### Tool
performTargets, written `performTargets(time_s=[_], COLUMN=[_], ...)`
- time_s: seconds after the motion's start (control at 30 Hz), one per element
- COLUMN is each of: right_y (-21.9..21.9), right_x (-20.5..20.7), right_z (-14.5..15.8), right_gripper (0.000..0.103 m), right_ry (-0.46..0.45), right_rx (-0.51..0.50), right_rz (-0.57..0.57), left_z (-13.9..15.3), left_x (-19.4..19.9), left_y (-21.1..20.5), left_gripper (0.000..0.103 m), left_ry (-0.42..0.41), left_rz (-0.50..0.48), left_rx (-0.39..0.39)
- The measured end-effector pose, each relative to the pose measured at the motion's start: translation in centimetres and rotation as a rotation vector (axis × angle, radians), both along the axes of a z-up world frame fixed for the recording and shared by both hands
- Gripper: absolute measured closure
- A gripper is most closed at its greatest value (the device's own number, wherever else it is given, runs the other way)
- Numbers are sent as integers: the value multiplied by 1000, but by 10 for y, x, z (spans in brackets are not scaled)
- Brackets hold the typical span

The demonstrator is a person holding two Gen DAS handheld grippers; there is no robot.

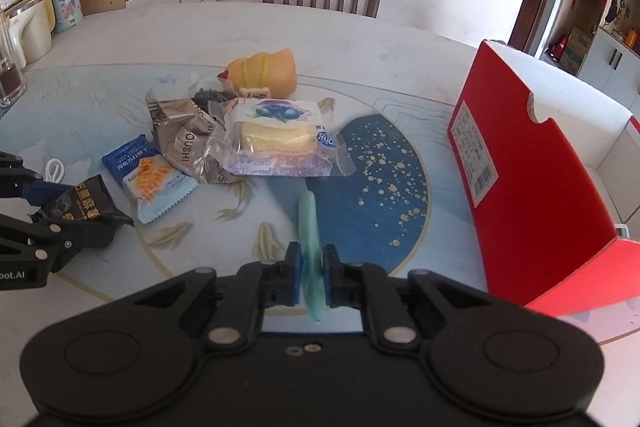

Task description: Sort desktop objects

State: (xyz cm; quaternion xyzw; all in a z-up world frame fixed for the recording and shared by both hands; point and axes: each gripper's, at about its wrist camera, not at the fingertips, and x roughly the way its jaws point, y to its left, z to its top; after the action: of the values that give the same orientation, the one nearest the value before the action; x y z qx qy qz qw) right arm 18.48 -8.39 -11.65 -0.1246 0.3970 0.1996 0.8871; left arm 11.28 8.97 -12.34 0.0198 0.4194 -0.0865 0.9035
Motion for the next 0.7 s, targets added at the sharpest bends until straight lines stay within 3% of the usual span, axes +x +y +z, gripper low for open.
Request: performTargets(time_s=[0.7], right_y=[-20], right_x=[-11], right_z=[37], right_gripper=[95], right_ry=[-10], right_rx=[92], right_rz=[-75], left_z=[30], left_x=[-1], left_y=[-12], left_gripper=[67], left_ry=[3], left_rz=[-19], left_rx=[-90])
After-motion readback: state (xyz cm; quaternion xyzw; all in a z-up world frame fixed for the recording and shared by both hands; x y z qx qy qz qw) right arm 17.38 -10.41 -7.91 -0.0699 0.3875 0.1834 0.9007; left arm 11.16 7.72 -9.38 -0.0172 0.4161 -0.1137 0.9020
